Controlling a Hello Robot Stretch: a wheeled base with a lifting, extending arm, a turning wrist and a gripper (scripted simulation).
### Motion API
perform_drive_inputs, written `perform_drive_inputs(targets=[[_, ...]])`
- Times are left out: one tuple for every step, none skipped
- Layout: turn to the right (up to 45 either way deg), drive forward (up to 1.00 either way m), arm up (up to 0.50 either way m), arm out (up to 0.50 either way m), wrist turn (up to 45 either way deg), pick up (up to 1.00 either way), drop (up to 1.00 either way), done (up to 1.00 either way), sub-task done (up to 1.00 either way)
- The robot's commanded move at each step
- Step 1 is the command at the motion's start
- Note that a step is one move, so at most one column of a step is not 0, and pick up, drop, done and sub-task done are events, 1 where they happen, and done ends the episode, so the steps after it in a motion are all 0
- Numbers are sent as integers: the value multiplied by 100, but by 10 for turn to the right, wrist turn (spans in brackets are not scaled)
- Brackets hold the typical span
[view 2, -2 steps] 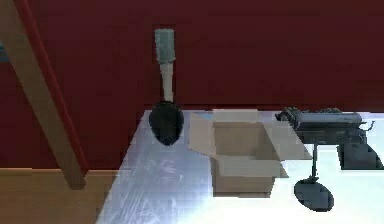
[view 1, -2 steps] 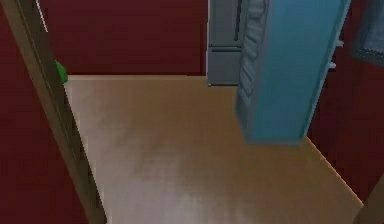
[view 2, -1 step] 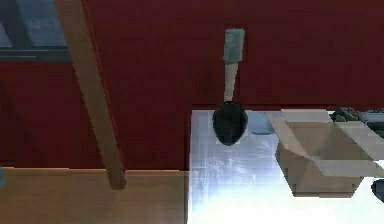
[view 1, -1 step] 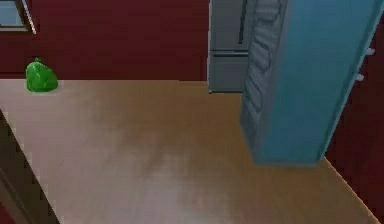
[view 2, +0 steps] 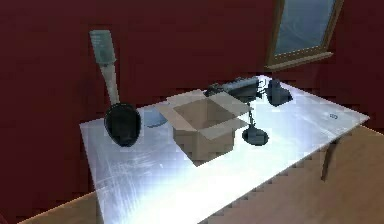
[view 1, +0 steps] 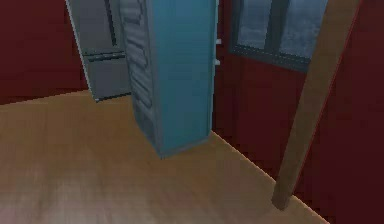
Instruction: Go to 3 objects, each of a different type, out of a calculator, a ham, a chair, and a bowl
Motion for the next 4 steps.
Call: perform_drive_inputs(targets=[[0,25,0,0,0,0,0,0,0],[450,0,0,0,0,0,0,0,0],[0,50,0,0,0,0,0,0,0],[450,0,0,0,0,0,0,0,0]])
